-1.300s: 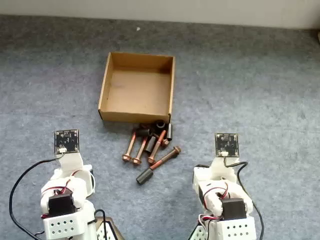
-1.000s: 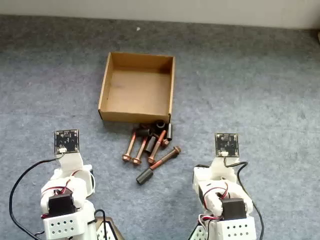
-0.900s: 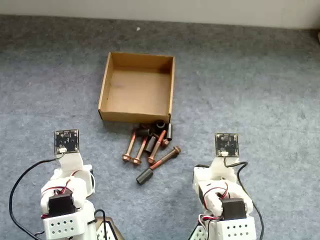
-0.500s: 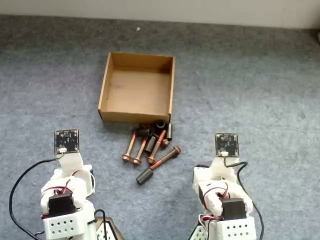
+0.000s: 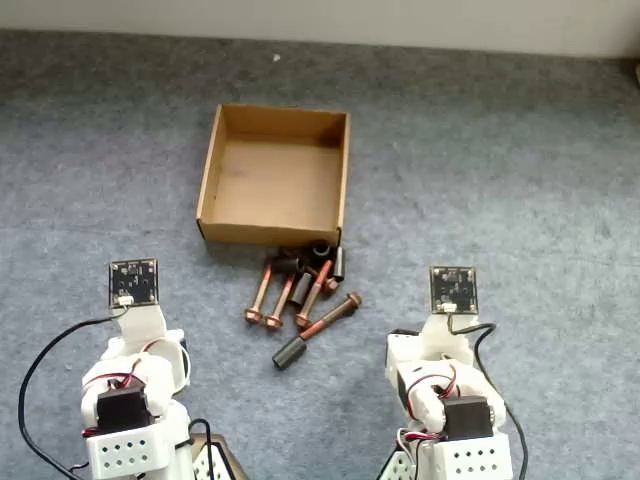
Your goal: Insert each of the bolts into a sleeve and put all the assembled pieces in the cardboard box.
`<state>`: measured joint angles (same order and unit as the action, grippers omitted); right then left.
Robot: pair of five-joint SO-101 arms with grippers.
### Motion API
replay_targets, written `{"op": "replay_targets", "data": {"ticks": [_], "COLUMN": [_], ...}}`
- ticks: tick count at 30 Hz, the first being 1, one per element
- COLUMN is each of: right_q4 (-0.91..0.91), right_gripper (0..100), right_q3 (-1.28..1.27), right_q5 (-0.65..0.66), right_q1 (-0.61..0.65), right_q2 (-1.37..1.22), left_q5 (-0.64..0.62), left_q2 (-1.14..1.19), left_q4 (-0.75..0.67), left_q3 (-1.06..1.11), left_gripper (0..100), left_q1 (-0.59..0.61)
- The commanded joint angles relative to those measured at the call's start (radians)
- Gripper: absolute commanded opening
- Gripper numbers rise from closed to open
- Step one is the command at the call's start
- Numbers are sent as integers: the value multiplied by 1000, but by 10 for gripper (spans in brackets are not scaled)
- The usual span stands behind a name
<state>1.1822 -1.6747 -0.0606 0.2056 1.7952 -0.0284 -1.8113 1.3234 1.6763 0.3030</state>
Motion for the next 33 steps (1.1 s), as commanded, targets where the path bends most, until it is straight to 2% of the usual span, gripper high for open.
{"op": "replay_targets", "data": {"ticks": [1,14,20,26,30,33], "right_q4": [4,4,4,-87,-133,-104], "right_gripper": [11,11,15,19,112,165], "right_q3": [-145,-145,-143,-10,47,139], "right_q5": [-3,-8,-2,-2,-9,-46], "right_q1": [-12,-7,-30,-64,-65,-61], "right_q2": [-7,-5,-5,-5,-10,-18], "left_q5": [2,5,6,8,8,8], "left_q2": [-7,-7,-8,-8,-8,-8], "left_q4": [0,0,3,-5,-81,-101], "left_q3": [19,19,15,-62,-61,-59], "left_gripper": [7,9,11,11,11,11], "left_q1": [8,2,-124,-70,-30,-5]}}
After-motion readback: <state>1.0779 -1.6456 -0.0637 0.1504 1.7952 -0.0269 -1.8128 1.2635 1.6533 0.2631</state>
